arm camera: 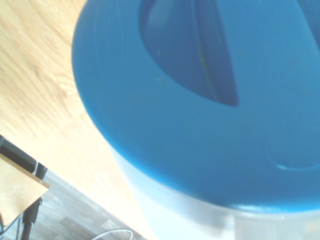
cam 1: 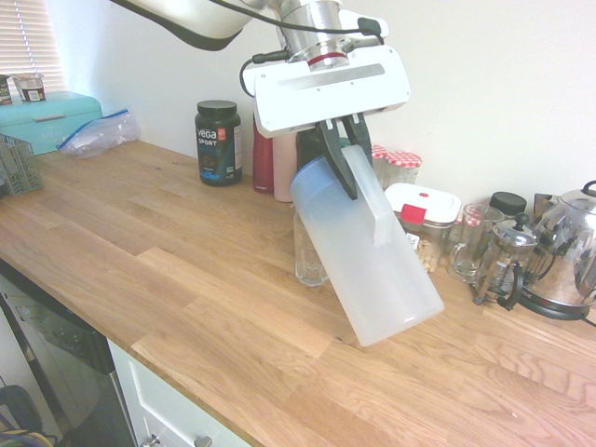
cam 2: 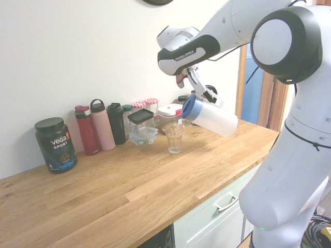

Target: Pour me some water

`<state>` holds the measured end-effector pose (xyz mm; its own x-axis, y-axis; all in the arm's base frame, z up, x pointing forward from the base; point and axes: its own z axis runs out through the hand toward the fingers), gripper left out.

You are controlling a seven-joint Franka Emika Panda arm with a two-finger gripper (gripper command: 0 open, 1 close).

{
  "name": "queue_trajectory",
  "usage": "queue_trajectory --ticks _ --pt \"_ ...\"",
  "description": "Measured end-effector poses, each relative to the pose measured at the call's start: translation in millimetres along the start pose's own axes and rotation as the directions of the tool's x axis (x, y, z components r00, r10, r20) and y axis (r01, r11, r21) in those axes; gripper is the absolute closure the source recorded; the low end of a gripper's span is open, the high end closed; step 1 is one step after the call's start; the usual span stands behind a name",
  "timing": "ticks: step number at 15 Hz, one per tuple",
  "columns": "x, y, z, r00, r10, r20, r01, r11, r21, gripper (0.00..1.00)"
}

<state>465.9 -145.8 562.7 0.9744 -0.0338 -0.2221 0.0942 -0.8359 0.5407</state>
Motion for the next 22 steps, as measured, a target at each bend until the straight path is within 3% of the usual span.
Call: queue_trajectory --ticks 16,19,22 --pt "17.5 8.6 -11.9 1.0 -0.009 0.006 0.009 0.999 -0.045 1.0" --pt "-2.0 31.6 -42.0 0.996 0.042 -0.078 -0.037 0.998 0.054 1.0" --pt "-54.4 82.7 -79.7 0.972 0.14 -0.19 -0.103 0.976 0.19 1.0"
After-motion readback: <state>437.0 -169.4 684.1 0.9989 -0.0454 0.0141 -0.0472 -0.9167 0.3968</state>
